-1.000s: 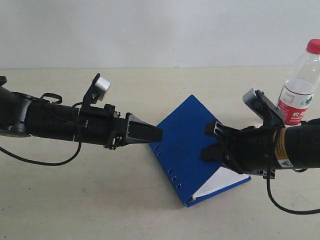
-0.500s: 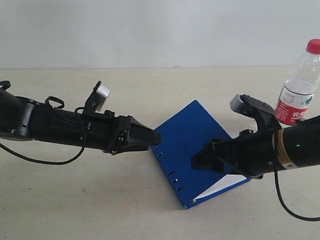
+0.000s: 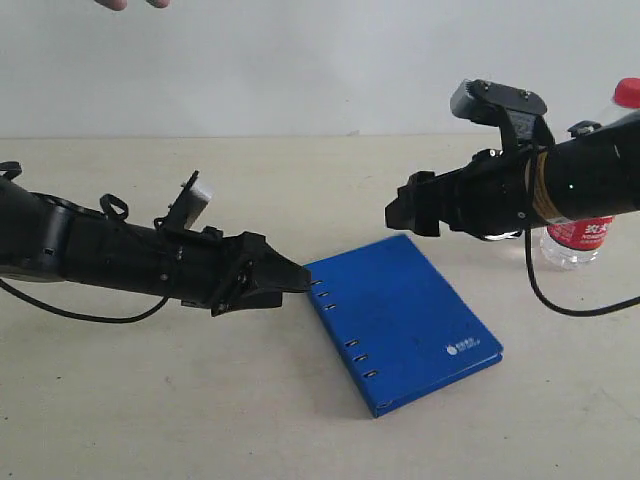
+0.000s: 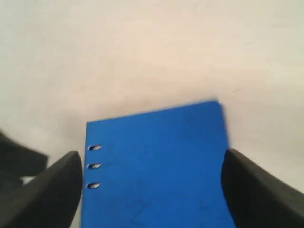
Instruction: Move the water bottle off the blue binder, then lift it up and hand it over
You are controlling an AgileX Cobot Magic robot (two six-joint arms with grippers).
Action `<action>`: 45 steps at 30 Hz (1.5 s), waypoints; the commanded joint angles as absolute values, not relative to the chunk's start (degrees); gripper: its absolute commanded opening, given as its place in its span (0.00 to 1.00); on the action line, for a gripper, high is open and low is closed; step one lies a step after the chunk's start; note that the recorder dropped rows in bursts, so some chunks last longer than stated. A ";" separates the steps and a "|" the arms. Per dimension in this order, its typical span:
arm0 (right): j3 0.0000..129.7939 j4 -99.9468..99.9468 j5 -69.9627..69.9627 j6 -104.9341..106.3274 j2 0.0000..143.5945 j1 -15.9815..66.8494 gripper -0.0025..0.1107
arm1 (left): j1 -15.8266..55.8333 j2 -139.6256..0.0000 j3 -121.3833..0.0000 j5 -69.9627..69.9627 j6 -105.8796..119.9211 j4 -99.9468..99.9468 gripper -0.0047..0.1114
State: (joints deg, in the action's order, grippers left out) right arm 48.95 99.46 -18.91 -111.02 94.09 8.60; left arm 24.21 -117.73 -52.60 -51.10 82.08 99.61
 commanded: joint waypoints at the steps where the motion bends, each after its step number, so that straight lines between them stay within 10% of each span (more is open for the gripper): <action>1: 49.33 99.95 -15.02 -112.35 95.25 8.57 0.66 | 24.54 -117.60 -52.72 -50.21 80.23 99.95 0.53; 10: 49.33 99.95 -17.71 -119.90 104.16 8.57 0.66 | 24.54 -117.60 -52.72 -49.13 73.38 99.95 0.69; 45: 49.33 99.95 -10.19 -118.19 105.96 4.60 0.63 | 26.03 -122.32 -60.28 -46.84 86.05 93.39 0.70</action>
